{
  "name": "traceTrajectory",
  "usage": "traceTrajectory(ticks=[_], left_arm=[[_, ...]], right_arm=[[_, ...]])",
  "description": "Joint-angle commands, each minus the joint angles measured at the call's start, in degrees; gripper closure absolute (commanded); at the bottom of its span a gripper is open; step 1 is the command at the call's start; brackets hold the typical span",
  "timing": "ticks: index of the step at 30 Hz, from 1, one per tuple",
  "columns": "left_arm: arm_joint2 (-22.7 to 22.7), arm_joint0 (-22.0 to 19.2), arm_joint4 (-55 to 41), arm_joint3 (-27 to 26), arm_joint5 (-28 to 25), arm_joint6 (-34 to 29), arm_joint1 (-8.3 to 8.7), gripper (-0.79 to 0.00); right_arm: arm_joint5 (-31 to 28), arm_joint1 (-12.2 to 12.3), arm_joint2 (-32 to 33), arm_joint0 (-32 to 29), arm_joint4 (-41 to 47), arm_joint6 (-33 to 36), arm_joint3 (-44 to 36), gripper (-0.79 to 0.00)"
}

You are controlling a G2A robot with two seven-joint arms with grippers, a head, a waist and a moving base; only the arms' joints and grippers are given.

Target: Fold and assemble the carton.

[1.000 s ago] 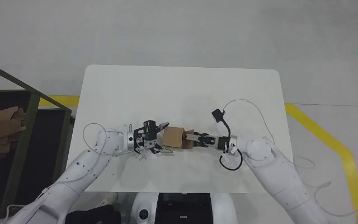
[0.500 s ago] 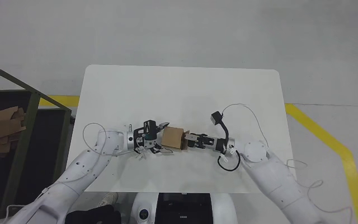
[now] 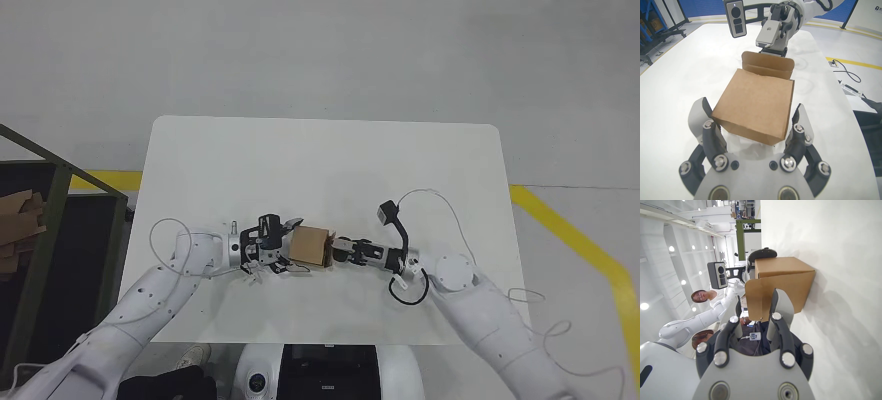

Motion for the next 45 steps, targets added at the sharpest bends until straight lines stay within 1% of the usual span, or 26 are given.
traceTrajectory(ticks=[1,3,7,11,17,28,32,45], left_arm=[[0.04,-0.06,0.08,0.08,0.0,-0.03,0.0,-0.376],[0.05,-0.08,0.09,0.12,0.01,0.0,0.0,-0.376],[0.02,-0.06,0.11,0.17,0.16,-0.02,0.01,-0.376],[0.0,-0.05,0.21,0.15,0.02,0.02,0.06,-0.376],[-0.07,0.03,0.3,0.13,-0.02,0.15,0.13,-0.376],[-0.21,0.23,0.22,-0.03,0.05,0.3,0.22,-0.376],[-0.22,0.26,0.14,-0.06,0.02,0.36,0.24,-0.376],[-0.02,0.11,0.04,0.21,-0.07,0.53,0.2,-0.376]], right_arm=[[-0.39,-0.15,-0.11,0.05,0.5,0.19,0.47,-0.231],[-0.78,-0.29,-0.18,0.12,0.95,0.27,0.92,-0.203],[-1.08,-0.53,-0.36,0.24,1.41,0.52,1.66,-0.175],[-0.52,-0.66,-0.46,0.55,0.79,0.71,2.2,-0.188],[1.23,-0.57,-0.32,0.65,-1.67,0.67,1.47,-0.182],[5.82,0.09,0.72,0.04,-7.14,0.39,-1.69,-0.169],[6.75,0.23,1.09,-0.3,-7.77,0.32,-2.9,-0.163],[11.74,0.47,1.04,0.21,-13.02,0.0,-5.85,-0.166]])
